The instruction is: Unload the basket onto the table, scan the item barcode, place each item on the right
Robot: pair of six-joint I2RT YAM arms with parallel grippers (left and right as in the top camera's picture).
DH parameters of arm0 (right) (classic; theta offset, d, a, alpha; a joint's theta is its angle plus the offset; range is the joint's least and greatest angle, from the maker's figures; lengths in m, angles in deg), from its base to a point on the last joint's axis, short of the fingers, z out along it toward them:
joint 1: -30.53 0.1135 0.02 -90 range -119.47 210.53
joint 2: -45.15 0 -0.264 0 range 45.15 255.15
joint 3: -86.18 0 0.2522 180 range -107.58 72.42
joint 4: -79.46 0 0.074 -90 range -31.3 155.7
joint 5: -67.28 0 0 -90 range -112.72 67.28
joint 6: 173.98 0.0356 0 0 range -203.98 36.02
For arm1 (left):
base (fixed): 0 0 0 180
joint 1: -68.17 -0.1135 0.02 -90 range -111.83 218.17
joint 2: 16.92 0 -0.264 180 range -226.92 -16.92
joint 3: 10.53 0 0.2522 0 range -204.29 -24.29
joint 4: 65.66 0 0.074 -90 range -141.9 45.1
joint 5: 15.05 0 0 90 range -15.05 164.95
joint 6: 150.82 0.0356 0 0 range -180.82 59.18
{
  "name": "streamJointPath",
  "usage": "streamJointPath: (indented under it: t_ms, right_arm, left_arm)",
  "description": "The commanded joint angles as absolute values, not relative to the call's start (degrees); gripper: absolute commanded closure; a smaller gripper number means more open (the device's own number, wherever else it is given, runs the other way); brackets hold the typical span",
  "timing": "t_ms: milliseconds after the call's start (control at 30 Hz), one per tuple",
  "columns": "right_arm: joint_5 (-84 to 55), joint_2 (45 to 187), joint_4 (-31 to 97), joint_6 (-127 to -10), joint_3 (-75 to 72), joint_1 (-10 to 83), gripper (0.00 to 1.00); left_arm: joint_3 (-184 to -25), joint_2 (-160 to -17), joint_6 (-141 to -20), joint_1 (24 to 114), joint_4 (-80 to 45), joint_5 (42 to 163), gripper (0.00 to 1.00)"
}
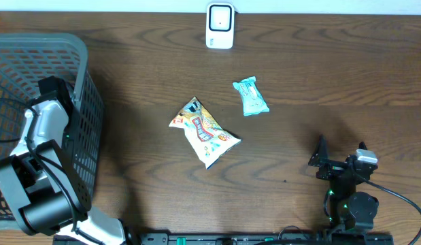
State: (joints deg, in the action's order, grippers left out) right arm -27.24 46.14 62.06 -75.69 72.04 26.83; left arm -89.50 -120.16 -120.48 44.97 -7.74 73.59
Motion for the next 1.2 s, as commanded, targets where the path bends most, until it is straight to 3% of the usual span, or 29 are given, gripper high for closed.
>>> streamJointPath:
  t_ms: [0,167,367,567,733,767,933,1167]
  right_arm:
    - [-27.50,45.92,61.84,-76.32,72.08,26.50,0.01]
    - [-27.50,45.92,61.84,-76.32,72.08,26.50,0.01]
    - [-27.52,45.92,61.84,-76.32,72.08,26.50,0.01]
    - [-27.50,45.92,61.84,-76.32,72.08,26.50,0.01]
    - [-27.50,45.92,61.84,-76.32,72.08,26.50,0.01]
    - [-27.50,45.92,61.84,-76.32,72.08,26.50,0.01]
    - [-27.52,45.92,61.84,-76.32,72.08,26.50,0.01]
    - [-27.52,45.92,61.84,-76.32,72.08,26.50,0.01]
  left_arm:
    - [-85.04,-123.42,-119.89,45.63,-5.97,73.48,0.43]
    - [-86.62,-120.93,-116.67,45.32,-5.86,72.60,0.73]
    - [-90.27,-108.95,-113.75,42.78,-4.41,72.39,0.80]
    - [-90.44,-92.69,-114.01,41.49,-4.48,72.43,0.80]
    - [-90.44,-75.90,-117.22,41.56,-6.64,81.41,0.80]
    - [-90.44,-70.02,-117.48,43.40,-10.62,86.00,0.80]
    - [-90.42,-67.16,-117.44,55.53,-18.66,89.30,0.79]
    - [-90.42,-79.55,-116.81,83.02,-23.34,80.63,0.79]
